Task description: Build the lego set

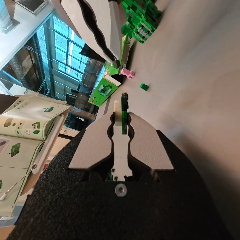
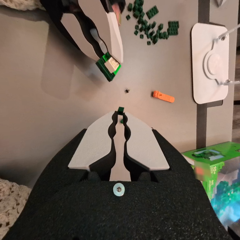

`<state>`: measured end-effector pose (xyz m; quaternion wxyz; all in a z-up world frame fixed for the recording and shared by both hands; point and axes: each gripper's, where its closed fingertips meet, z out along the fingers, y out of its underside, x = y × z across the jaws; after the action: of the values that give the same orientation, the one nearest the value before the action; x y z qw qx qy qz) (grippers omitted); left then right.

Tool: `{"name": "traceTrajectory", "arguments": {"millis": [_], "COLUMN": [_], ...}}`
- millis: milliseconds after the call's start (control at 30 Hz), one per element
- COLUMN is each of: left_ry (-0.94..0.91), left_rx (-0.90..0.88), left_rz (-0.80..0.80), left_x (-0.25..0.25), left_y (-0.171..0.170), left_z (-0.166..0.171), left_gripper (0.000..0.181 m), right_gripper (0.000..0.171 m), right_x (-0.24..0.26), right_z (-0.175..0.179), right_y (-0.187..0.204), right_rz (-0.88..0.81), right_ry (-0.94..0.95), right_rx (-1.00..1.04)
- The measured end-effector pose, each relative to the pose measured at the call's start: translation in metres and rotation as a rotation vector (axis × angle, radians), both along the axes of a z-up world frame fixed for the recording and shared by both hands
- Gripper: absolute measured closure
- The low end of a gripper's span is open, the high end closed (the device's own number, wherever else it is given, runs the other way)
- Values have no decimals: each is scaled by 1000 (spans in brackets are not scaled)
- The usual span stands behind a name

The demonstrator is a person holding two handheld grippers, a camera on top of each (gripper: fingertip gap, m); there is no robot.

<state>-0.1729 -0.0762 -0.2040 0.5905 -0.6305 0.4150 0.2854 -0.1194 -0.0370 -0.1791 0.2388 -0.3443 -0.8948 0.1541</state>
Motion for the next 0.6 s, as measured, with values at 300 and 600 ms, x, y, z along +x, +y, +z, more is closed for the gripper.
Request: {"name": "traceTrajectory", "arguments": {"millis": [300, 600], "left_ry": [35, -53], "left_rx": [-32, -27], "left_rz": [-145, -242], "left_x": [26, 37], "left_y": [-4, -12], "left_z": [-9, -2], "left_gripper": [164, 164], "right_gripper": [164, 164], "right_x": [7, 12], "right_z": [5, -8], "right_y": [-34, -39], "right_rz": [132, 129], "right_ry": [-19, -122], "right_rx": [-103, -170]}}
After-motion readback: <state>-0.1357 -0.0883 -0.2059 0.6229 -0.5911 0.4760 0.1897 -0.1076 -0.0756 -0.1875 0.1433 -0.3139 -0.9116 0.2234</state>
